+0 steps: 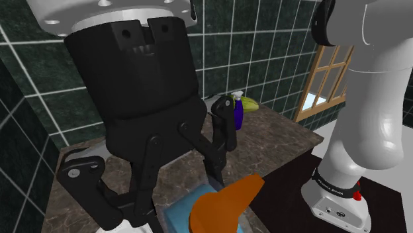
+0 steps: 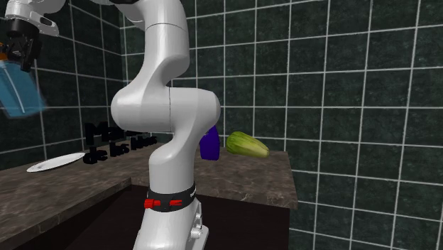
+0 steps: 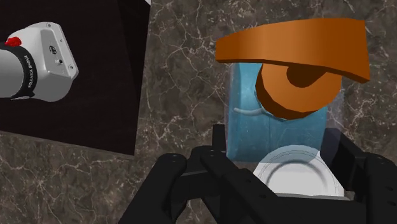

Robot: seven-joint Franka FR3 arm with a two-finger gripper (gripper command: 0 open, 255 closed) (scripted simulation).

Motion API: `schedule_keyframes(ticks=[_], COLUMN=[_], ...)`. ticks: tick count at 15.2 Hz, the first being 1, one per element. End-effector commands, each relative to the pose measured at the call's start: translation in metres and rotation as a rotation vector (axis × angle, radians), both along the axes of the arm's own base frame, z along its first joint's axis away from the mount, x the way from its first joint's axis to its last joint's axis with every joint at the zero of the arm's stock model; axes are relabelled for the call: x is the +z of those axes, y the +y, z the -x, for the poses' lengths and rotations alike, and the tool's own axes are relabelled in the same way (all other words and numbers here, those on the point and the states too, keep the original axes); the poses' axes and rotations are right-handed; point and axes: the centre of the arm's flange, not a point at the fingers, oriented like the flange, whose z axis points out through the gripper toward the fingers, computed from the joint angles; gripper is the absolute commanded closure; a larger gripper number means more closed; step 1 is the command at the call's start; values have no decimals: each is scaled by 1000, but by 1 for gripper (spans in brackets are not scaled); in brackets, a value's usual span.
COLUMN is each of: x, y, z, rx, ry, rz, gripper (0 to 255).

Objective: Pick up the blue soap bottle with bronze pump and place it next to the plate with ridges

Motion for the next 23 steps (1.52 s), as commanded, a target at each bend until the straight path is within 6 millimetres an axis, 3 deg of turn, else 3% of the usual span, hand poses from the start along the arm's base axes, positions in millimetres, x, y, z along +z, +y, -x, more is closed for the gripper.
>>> schedule_keyframes(ticks=[1,23], x=[-11,-127], y=[-1,-1], z=[1,1], rx=[0,0], ry=[0,0], rz=[-1,-1], gripper=[255,255])
